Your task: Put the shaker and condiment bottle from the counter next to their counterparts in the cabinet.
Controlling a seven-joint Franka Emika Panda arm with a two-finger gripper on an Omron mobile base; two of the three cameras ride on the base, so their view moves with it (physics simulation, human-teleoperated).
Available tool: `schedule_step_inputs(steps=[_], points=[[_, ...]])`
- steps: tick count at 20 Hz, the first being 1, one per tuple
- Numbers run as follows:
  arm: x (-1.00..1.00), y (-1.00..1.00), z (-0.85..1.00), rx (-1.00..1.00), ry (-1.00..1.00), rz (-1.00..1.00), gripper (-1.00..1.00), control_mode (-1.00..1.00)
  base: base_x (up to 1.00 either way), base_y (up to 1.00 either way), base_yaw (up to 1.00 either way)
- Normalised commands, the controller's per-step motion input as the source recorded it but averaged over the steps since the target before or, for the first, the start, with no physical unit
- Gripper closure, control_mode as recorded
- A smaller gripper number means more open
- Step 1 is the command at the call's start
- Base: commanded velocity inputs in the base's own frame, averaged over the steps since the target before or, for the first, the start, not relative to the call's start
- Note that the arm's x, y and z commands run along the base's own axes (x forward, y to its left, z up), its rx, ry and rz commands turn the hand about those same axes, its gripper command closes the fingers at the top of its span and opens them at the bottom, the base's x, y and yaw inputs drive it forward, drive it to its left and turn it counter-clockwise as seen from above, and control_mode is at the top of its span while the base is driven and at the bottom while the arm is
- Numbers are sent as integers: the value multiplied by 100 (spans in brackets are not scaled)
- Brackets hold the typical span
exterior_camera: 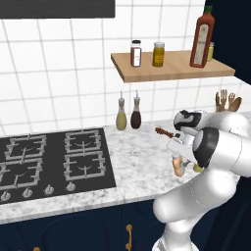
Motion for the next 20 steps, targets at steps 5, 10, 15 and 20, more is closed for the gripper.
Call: schedule_step_inputs(steps=[5,10,15,20], points=[[0,0,-19,0,0,0,100,-100,0,0,0],[0,0,29,2,1,-6,100,-100,0,0,0],[0,0,40,1,1,-14,100,-100,0,0,0],[0,0,26,0,0,-20,100,-100,0,0,0]])
